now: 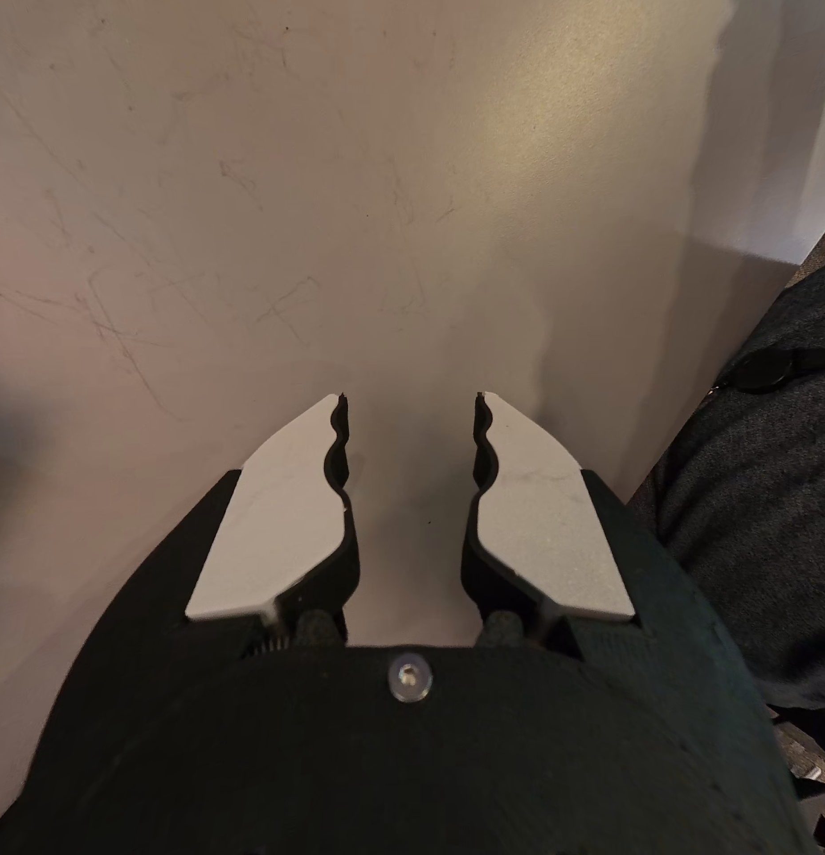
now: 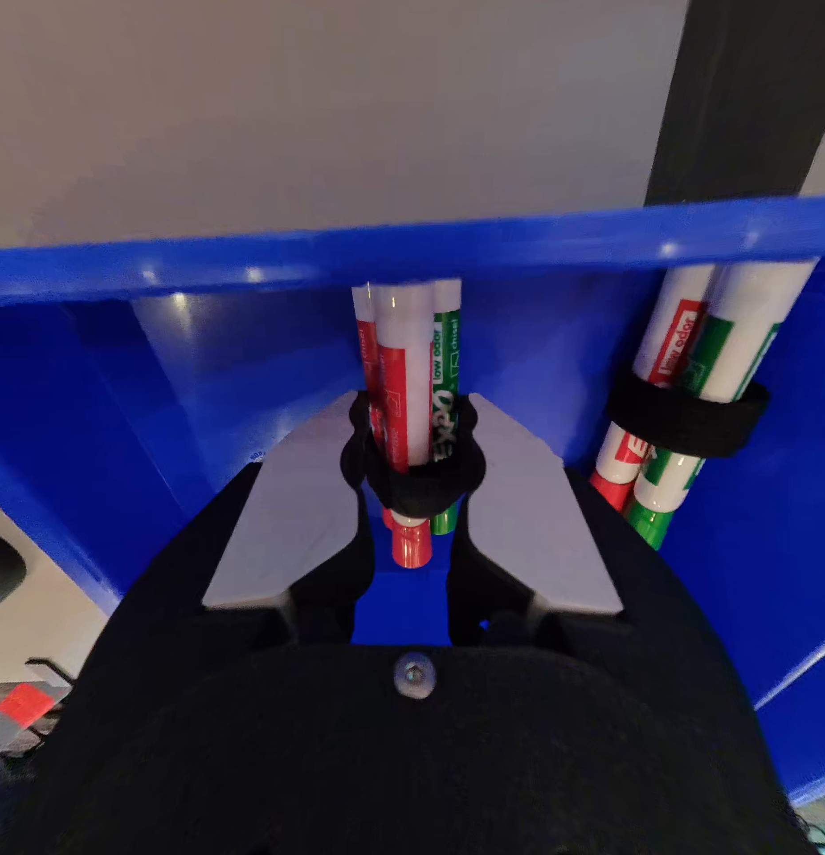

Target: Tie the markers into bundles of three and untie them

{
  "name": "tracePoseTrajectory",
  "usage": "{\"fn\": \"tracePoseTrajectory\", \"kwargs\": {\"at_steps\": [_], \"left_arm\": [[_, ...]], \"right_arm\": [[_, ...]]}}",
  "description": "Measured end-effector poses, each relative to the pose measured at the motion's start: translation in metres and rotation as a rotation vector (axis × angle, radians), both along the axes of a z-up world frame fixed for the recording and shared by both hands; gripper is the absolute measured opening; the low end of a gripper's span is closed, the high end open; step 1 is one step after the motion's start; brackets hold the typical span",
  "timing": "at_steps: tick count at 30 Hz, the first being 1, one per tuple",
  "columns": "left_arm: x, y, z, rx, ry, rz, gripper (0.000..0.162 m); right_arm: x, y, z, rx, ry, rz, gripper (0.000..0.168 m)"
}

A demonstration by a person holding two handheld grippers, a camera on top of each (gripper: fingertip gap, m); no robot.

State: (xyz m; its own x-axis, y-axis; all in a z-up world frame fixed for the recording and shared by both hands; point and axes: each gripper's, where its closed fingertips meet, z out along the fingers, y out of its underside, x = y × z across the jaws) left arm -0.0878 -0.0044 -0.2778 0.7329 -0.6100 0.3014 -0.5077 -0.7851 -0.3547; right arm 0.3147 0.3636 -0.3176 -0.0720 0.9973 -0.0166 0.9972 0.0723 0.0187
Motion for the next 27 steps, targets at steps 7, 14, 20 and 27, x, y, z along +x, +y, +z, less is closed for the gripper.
{"fn": "tracePoseTrajectory", "kwargs": {"at_steps": [7,14,20,27], "left_arm": [[-0.003,0.002,0.004,0.035,-0.007,0.012,0.052],[-0.025,0.009,0.010,0.122,-0.014,0.087,0.053],[-0.057,0.003,0.012,0.208,0.038,0.164,0.055],[-0.120,-0.007,0.040,0.357,0.119,0.302,0.054]], "right_arm": [[0.003,0.002,0.056,0.110,0.160,-0.086,0.043],[0.026,-0.055,0.141,0.319,0.380,-0.236,0.039],[-0.010,-0.145,0.156,0.409,0.492,-0.171,0.032],[-0.146,-0.242,0.131,0.322,0.720,0.026,0.028]]}}
